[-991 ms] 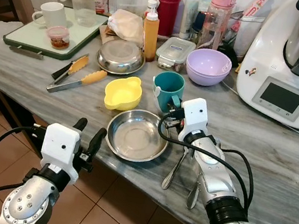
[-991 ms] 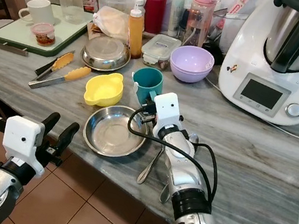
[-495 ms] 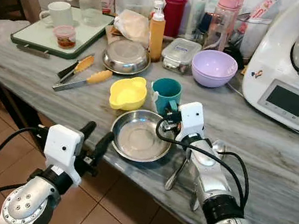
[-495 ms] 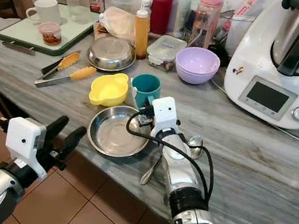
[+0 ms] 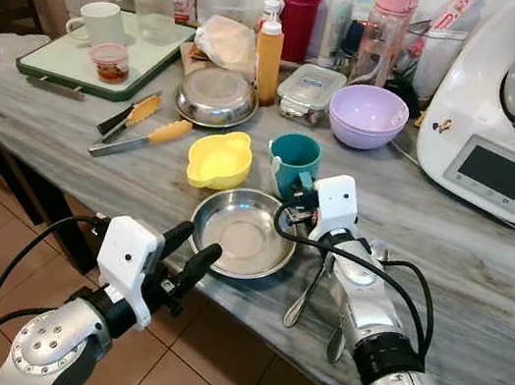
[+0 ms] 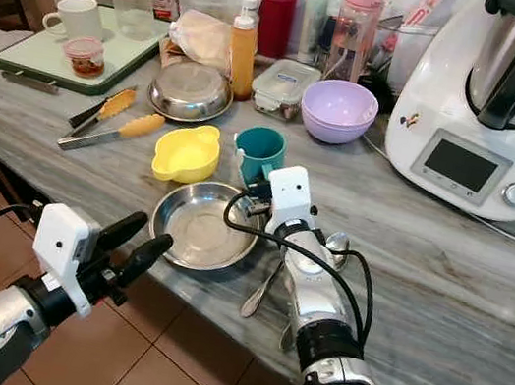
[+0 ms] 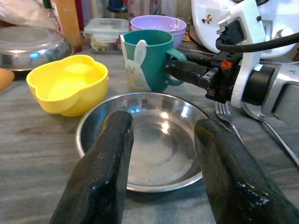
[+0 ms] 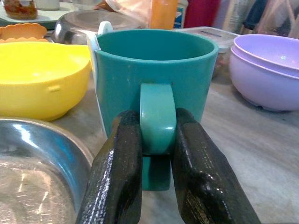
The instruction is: Setting the table
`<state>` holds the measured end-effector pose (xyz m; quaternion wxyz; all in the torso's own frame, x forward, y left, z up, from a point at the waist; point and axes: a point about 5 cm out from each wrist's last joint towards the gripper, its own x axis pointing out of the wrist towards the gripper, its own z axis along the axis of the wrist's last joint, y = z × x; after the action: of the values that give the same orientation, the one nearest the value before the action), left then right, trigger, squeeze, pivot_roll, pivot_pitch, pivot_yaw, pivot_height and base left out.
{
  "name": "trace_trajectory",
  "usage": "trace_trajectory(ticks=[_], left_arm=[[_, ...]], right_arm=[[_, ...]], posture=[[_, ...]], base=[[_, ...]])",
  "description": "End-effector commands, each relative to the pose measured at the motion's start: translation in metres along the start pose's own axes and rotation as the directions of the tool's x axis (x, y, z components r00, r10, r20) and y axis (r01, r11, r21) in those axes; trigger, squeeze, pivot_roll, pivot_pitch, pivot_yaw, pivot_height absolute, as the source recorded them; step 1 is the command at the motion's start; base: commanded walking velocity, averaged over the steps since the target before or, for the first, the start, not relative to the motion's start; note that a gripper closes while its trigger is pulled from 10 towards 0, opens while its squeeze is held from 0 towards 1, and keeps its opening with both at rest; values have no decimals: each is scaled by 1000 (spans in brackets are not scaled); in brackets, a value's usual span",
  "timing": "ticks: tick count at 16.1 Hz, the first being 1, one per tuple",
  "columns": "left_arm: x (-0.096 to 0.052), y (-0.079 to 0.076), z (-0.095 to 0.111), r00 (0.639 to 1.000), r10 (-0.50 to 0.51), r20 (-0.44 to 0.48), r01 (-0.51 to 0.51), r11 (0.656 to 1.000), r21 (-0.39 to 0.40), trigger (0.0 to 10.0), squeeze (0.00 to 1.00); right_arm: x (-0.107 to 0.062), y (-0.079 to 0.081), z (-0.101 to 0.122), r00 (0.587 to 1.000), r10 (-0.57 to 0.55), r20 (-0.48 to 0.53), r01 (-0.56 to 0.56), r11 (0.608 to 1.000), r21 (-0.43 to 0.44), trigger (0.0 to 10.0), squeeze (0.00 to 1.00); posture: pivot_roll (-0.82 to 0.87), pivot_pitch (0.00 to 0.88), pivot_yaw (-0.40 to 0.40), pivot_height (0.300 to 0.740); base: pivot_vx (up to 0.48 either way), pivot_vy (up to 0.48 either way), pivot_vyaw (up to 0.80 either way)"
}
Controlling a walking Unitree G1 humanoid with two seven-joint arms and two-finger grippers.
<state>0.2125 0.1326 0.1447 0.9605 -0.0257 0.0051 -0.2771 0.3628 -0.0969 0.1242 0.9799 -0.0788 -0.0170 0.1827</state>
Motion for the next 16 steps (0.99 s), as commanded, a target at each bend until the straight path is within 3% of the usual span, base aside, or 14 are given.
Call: trace_trajectory(ticks=[1, 5, 6, 7, 16], left_arm=[[0, 0, -2, 1000, -14, -17, 14, 1000, -7, 10000, 0], [0, -2, -3, 999, -42, -31, 41, 999, -29, 10000, 0], [0, -1, -3, 998, -47, -33, 46, 999, -28, 10000, 0], [0, -1, -3, 998, -48, -35, 47, 999, -28, 10000, 0], [1, 1, -3, 998, -49, -46, 47, 998, -34, 10000, 0]], right_arm=[[4, -2, 7, 1000, -10, 24, 10, 1000, 0, 10000, 0], [3, -1, 3, 1000, -20, 15, 20, 1000, 5, 10000, 0], [2, 0, 1, 1000, -18, 14, 18, 1000, 5, 10000, 459], [2, 1, 1, 1000, -18, 13, 18, 1000, 4, 10000, 1000], [-2, 3, -5, 1000, -21, 5, 21, 1000, 1, 10000, 1000]], posture=[[-54, 72, 61, 740], [-51, 70, 61, 740], [-51, 70, 62, 740], [-51, 70, 62, 740], [-57, 63, 57, 740]], base=[[0, 0, 0], [0, 0, 0], [0, 0, 0], [0, 0, 0], [0, 0, 0]])
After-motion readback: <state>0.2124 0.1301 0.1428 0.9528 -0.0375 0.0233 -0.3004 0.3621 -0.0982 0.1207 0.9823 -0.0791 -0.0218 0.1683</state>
